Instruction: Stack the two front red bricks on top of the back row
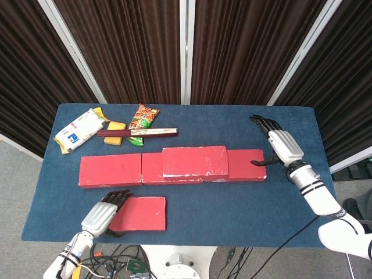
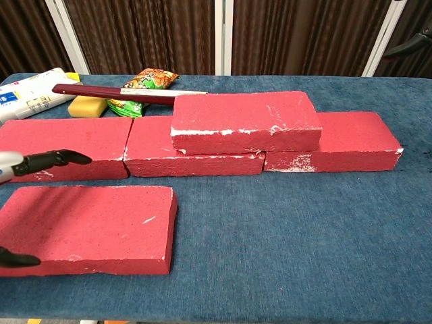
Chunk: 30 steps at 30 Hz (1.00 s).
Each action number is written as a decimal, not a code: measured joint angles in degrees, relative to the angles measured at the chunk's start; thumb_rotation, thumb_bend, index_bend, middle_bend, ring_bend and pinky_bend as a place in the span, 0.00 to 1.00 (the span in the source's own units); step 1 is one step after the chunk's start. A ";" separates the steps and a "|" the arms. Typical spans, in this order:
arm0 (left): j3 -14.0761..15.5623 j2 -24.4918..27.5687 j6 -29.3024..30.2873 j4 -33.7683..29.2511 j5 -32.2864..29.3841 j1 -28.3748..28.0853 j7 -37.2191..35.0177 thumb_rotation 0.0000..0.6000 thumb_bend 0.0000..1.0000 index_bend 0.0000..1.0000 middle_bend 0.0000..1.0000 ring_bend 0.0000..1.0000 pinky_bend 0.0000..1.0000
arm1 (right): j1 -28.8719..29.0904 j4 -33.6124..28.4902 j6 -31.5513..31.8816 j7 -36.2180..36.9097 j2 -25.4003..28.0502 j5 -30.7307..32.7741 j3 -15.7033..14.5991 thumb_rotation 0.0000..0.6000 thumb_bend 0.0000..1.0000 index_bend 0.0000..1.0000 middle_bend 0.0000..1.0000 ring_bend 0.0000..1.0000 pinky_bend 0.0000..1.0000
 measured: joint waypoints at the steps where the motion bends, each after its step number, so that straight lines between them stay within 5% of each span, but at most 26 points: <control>1: -0.11 -0.59 0.20 -0.30 -1.09 -0.11 2.10 1.00 0.00 0.00 0.00 0.00 0.00 | -0.16 0.23 0.19 0.29 -0.13 -0.30 -0.05 1.00 0.00 0.00 0.00 0.00 0.00; 10: -1.07 -8.82 4.10 -1.05 -11.10 -1.66 19.09 1.00 0.00 0.00 0.00 0.00 0.00 | -1.07 2.46 0.20 3.18 -0.49 -1.60 -0.44 1.00 0.00 0.00 0.00 0.00 0.00; 30: -1.67 -9.37 3.05 0.13 -20.02 -5.92 19.53 1.00 0.00 0.00 0.00 0.00 0.00 | -1.09 3.93 -1.00 4.21 -1.36 -2.12 -0.34 1.00 0.00 0.00 0.00 0.00 0.00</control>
